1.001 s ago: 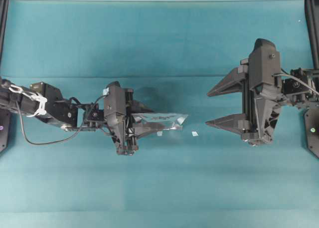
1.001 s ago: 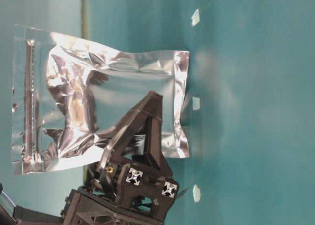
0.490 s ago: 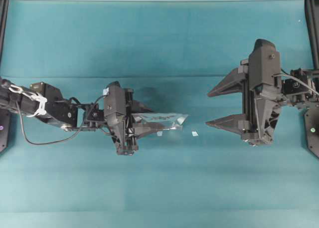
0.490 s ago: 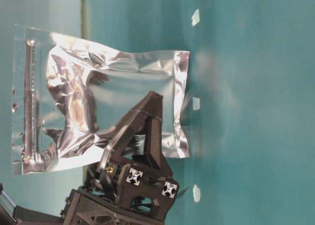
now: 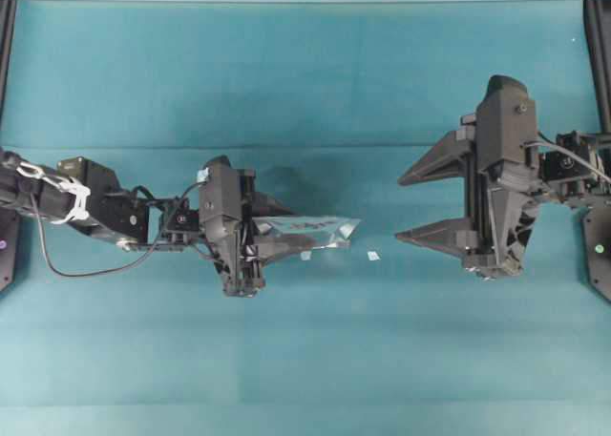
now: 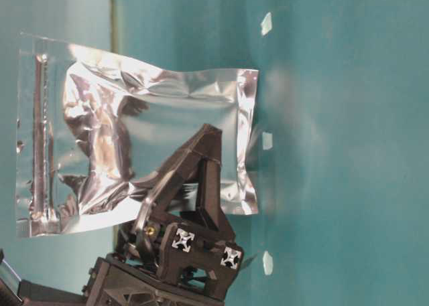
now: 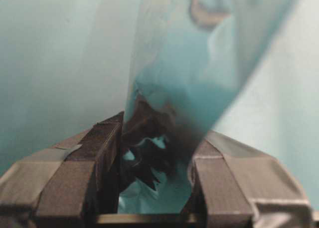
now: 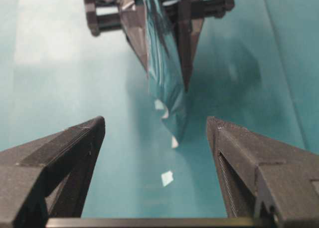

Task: Hand over the silver zip bag and make it stand upright.

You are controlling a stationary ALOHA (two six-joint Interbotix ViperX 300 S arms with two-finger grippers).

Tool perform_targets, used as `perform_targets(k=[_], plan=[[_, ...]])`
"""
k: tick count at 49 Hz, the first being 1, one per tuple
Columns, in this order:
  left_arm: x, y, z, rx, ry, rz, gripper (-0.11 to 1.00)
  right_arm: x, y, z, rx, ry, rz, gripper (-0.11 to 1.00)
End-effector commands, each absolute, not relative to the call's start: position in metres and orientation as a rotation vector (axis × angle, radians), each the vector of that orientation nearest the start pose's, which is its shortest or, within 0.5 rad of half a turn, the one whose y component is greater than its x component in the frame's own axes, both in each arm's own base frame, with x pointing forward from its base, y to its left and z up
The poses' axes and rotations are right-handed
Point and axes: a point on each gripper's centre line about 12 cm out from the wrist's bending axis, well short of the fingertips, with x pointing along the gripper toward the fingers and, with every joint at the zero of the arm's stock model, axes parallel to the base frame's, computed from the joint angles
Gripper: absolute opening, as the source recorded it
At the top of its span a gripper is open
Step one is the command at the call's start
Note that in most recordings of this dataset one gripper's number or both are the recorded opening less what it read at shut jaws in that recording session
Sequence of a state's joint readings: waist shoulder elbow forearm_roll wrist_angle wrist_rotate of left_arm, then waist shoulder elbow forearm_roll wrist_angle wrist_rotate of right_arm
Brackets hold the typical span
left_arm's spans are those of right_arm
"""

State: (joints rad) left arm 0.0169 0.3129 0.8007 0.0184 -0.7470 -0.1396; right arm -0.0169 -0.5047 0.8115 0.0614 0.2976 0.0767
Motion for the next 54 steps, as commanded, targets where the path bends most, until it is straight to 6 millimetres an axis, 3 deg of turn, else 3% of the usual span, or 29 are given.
perform_targets(k=[1,54], plan=[[0.3929,0.0007,0.0854,-0.129,0.361,0.015,0.29,0.2912,-0.0019,0.2662,0.15,0.582,-0.038,0.92],[0.3944,0.0007,0.0871,-0.129,0.355,0.014,0.29,0.289,-0.002,0.2593,0.15,0.585,-0.04,0.92]])
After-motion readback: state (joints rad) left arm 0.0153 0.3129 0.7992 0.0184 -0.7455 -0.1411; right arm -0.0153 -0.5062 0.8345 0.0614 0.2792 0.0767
